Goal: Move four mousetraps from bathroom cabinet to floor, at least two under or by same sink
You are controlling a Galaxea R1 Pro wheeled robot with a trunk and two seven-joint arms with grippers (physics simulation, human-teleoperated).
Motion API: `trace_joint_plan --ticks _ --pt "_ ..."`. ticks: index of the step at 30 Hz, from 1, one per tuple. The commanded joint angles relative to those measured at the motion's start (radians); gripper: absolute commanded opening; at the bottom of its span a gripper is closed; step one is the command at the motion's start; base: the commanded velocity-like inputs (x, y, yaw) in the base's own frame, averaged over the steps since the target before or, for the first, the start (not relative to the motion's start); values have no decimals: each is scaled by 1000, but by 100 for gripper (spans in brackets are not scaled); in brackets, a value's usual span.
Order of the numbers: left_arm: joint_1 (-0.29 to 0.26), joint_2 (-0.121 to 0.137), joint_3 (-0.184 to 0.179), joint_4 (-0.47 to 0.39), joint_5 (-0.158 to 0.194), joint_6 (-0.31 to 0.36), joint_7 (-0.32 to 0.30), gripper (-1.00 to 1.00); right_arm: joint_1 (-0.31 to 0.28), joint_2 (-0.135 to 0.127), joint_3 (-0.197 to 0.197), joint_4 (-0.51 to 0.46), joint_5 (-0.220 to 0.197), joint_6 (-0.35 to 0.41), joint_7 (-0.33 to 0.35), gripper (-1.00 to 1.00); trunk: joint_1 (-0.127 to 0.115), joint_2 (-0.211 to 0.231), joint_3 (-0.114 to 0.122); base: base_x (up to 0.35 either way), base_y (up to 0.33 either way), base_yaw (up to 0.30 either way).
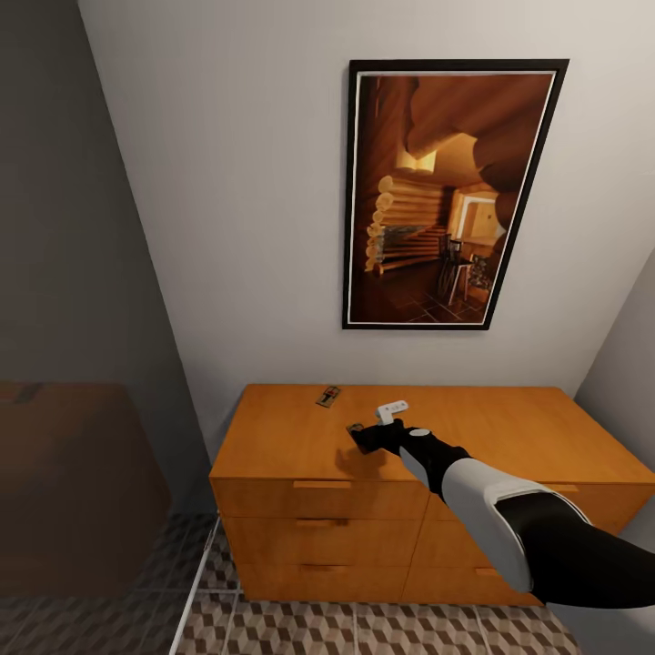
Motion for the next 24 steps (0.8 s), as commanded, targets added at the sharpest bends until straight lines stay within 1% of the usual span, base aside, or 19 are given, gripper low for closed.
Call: trace_joint_plan --ticks 1,24 --pt "-2 -1 -8 4 8 -7 1 100 -1 0 4 0 5 -1 1 100 1 -2 -2 0 0 0" --pt "-2 0 -8 4 8 -7 1 100 -1 3 5 0 5 -1 2 100 1 -2 -5 0 0 0"
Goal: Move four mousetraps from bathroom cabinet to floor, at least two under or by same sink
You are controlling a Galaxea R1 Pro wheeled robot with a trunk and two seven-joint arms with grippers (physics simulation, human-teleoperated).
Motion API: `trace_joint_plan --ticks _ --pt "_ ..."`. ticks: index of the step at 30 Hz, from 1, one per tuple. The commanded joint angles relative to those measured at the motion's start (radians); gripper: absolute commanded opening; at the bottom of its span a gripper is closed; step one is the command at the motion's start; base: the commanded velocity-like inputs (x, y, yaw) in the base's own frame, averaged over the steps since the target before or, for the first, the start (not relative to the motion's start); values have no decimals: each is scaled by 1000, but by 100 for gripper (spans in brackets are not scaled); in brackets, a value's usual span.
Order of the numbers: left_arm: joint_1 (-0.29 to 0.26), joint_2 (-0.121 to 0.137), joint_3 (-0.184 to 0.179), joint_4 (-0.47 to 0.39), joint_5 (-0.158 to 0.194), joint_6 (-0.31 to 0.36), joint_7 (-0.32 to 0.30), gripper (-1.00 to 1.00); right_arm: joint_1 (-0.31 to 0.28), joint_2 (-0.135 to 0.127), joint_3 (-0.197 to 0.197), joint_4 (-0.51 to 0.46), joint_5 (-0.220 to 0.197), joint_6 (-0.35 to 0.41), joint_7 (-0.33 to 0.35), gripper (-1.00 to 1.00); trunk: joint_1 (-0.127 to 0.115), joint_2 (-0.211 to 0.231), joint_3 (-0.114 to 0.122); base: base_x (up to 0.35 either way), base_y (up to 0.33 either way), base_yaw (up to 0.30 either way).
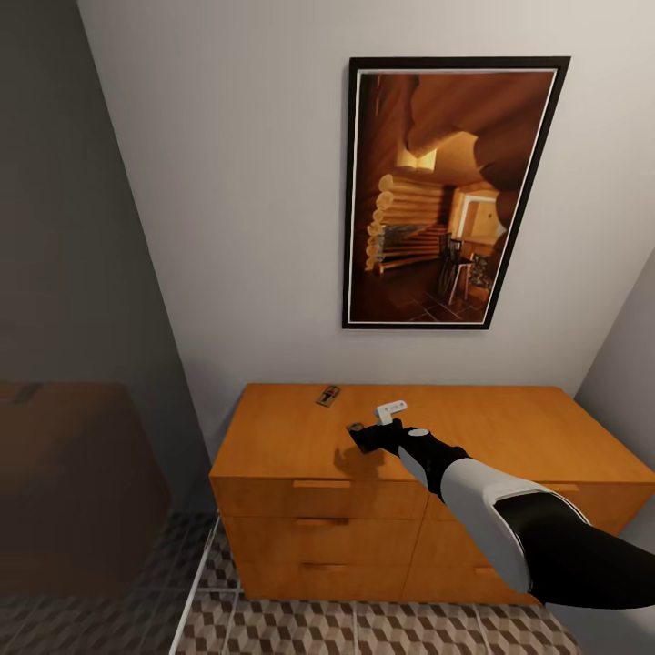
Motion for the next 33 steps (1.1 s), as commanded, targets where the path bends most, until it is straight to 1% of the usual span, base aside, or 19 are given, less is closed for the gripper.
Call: trace_joint_plan --ticks 1,33 --pt "-2 -1 -8 4 8 -7 0 100 -1 0 4 0 5 -1 1 100 1 -2 -3 0 0 0" --pt "-2 -2 -8 3 8 -7 0 100 -1 -2 3 0 5 -1 1 100 1 -2 -45 0 0 0"
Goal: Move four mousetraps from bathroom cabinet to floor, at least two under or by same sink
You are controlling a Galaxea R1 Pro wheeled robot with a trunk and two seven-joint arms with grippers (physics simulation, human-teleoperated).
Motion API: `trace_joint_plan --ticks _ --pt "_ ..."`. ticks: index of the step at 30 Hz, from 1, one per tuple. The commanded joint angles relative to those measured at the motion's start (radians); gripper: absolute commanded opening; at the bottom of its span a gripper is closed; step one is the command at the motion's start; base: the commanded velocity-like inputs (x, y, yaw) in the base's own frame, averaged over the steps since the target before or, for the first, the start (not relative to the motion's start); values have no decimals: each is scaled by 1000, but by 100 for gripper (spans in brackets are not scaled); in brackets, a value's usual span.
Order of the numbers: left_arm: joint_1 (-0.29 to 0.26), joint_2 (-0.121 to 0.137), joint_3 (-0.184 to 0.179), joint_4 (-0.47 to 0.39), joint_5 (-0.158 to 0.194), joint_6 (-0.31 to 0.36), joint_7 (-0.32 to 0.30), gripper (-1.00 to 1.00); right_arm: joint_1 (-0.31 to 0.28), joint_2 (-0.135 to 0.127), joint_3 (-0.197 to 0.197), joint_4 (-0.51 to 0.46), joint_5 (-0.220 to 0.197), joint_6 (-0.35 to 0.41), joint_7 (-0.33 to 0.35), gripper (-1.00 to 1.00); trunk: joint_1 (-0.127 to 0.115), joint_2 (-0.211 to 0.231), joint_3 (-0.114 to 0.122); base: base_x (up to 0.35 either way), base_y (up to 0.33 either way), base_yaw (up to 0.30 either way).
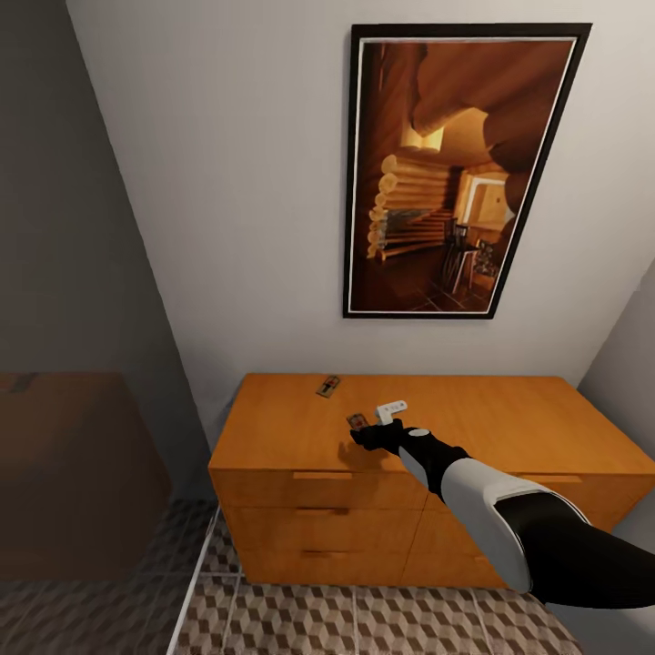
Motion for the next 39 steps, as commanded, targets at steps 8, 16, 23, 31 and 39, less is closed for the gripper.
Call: trace_joint_plan --ticks 8,16,23,31,39 --pt "-1 -2 -8 4 8 -7 1 100 -1 0 4 0 5 -1 1 100 1 -2 -10 0 0 0" --pt "-2 -3 -8 4 8 -7 1 100 -1 0 5 0 5 -2 1 100 1 -2 -12 0 0 0" --pt "-2 -3 -8 4 8 -7 1 100 -1 0 5 0 5 -2 1 100 1 -2 -12 0 0 0" --pt "-2 -3 -8 4 8 -7 1 100 -1 1 5 0 5 -2 1 100 1 -2 -12 0 0 0" --pt "-2 -3 -8 4 8 -7 1 100 -1 1 5 0 5 -2 1 100 1 -2 -12 0 0 0"
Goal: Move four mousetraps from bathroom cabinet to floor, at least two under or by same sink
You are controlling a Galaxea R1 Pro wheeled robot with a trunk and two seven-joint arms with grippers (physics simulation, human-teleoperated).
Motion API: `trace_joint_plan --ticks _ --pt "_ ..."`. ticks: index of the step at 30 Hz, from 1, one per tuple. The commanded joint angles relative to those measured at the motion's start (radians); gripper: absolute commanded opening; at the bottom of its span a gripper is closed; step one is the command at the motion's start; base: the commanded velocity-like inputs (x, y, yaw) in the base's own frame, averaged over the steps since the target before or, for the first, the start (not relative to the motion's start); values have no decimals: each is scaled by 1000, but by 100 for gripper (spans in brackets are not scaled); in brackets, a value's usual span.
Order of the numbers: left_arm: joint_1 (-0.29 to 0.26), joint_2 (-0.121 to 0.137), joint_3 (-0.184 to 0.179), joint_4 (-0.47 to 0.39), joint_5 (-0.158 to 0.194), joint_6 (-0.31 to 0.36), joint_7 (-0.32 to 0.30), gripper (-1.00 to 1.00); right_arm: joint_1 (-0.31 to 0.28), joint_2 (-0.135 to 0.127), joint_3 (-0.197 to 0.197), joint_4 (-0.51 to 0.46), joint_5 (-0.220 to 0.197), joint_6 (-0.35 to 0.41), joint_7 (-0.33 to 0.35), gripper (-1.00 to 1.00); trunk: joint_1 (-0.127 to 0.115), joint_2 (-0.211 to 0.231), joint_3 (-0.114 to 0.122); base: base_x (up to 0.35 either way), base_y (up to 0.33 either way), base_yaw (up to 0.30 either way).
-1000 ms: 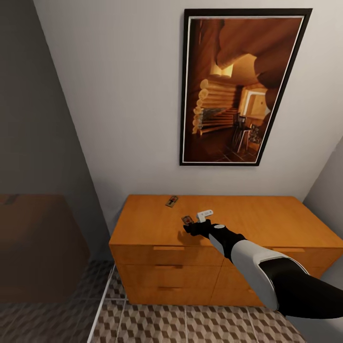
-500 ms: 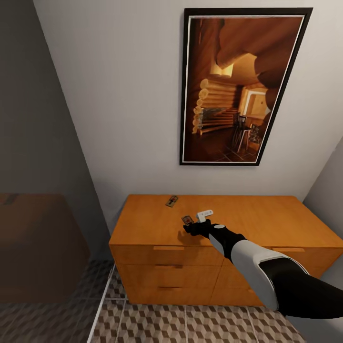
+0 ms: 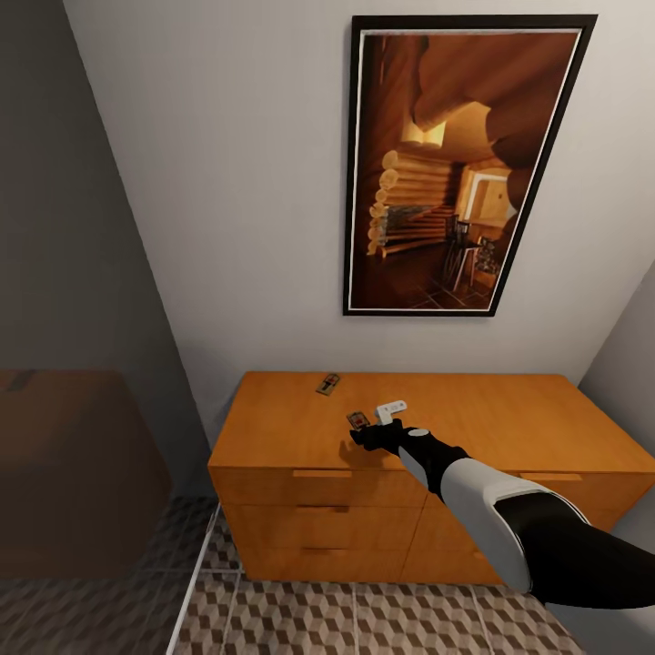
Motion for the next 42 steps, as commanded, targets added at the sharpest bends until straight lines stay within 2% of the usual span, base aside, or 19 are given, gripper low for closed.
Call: trace_joint_plan --ticks 1,42 --pt "-2 -1 -8 5 9 -7 1 100 -1 0 4 0 5 -1 1 100 1 -2 -2 0 0 0" --pt "-2 -1 -8 5 9 -7 1 100 -1 0 5 0 5 -1 1 100 1 -2 -2 1 -18 0"
